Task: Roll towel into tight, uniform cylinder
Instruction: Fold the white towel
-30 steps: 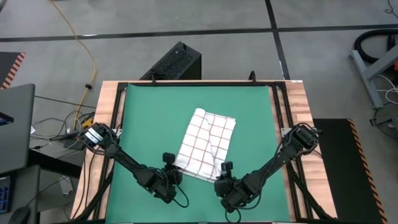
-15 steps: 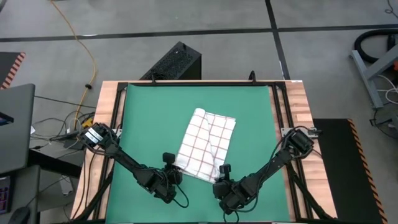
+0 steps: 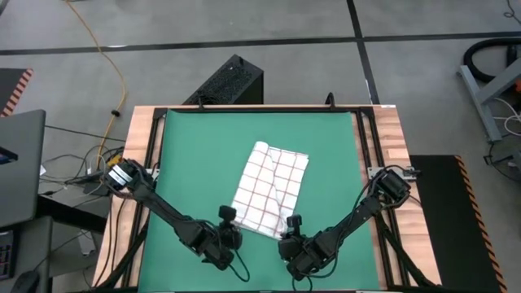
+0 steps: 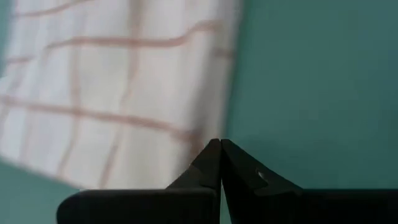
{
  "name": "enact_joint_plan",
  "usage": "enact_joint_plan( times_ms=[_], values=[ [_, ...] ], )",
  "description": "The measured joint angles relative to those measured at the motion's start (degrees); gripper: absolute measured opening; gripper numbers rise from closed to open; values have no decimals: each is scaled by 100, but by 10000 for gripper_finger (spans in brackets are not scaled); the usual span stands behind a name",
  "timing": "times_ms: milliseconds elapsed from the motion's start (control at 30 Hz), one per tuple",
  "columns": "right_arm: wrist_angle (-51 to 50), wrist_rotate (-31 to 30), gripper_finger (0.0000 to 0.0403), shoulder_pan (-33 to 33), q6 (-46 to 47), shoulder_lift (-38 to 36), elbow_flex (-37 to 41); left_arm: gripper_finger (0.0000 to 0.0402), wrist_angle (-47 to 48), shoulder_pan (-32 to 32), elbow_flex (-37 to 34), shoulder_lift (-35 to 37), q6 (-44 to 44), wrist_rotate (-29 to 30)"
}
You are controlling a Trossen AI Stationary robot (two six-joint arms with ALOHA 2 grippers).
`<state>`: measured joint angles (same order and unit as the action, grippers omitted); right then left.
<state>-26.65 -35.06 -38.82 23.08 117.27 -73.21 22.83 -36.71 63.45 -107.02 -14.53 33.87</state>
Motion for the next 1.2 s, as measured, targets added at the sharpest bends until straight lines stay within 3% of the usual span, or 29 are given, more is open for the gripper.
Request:
enact_joint_plan(
  times_ms=[100, 167, 333, 400, 567, 667, 1200],
  values=[
    [0, 14, 14, 10, -1, 2, 0, 0, 334, 0, 284, 88, 227, -704],
    [7, 31, 14, 21, -1, 2, 2, 0, 606, -21, 422, 175, 296, -585],
    [7, 48, 14, 21, -6, 4, 4, 0, 826, -334, 388, 248, 176, 2414],
    [9, 54, 14, 21, -8, 7, 4, 0, 827, -386, 225, 265, -56, 2941],
    [7, 65, 14, 23, -56, 9, 4, 0, -18, -244, -600, 216, -371, 2026],
    [9, 65, 14, 23, -61, 11, 7, 0, -639, -347, -919, 216, -347, 2080],
    [17, 71, 14, 34, -60, 15, 11, 0, -1016, -501, -1415, 216, -768, 1733]
  ],
)
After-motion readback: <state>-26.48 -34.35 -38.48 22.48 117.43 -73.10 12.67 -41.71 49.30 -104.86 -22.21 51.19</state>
